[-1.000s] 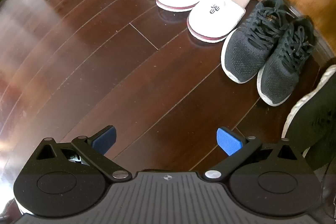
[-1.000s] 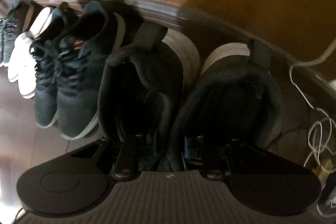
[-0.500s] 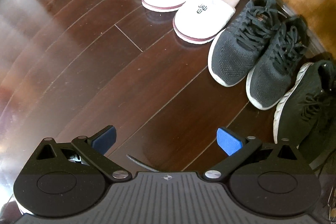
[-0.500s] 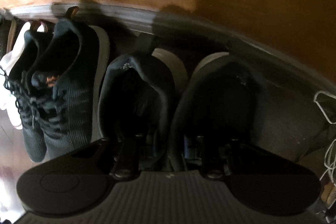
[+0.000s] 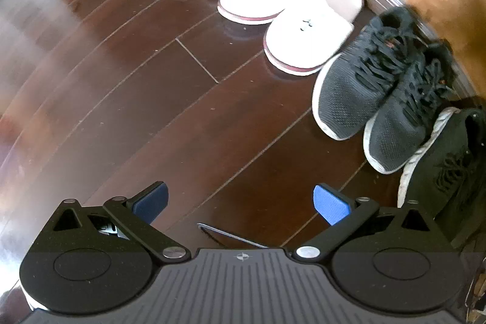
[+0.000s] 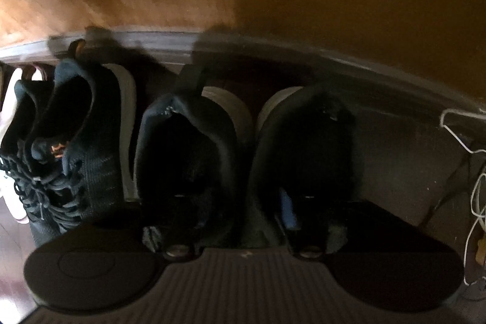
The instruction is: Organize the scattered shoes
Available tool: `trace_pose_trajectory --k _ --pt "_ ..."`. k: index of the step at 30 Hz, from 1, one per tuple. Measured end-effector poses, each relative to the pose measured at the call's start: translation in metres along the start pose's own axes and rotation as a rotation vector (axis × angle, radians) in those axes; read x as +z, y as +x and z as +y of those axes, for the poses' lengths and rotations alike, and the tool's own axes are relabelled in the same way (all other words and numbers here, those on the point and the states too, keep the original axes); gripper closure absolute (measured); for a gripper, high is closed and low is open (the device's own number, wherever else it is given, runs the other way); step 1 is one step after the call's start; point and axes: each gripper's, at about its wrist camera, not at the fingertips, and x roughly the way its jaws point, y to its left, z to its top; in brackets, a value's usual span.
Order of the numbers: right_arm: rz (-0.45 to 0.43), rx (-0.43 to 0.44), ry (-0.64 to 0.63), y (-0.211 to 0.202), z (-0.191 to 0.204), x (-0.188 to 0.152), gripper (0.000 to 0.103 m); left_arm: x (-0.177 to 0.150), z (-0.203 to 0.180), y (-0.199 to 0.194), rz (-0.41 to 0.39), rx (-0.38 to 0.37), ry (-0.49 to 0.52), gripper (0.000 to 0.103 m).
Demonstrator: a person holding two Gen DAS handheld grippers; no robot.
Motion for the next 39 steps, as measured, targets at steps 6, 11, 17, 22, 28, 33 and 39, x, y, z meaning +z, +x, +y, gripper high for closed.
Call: trace_pose_trajectory --k 6,11,17,22,28,33,39 --pt "-0.07 -0.004 -0.055 -0.041 0.003 -0.014 0.031 0.003 0.02 -0.005 0.008 0.015 -0.001 0.0" --pt "-0.17 0.053 -0.257 -0.093 0.049 -0.03 0.027 0.005 0.043 -0.011 0.003 0.043 -0.019 0.0" --pt "-0.247 0.283 -0.489 -0.152 0.158 -0.079 0.003 0.002 0.094 -0.022 0.007 0.072 -0.091 0.0" --pt "-0.255 0.451 -0.59 -0.185 0.237 -0.115 0.0 -0.001 0.145 -0.03 0.023 0.094 -0.192 0.0" --pt "-0.181 0.549 -0.615 -0.202 0.319 -0.165 0.0 -0.004 0.217 -0.049 0.01 0.101 -0.349 0.0" --pt "-0.127 0.582 -0.672 -0.203 0.387 -0.213 0.0 -0.014 0.263 -0.063 -0.015 0.108 -0.459 0.0" --pt "-0.125 0.571 -0.806 -0.205 0.446 -0.256 0.0 -0.026 0.317 -0.08 -0.044 0.116 -0.592 0.0"
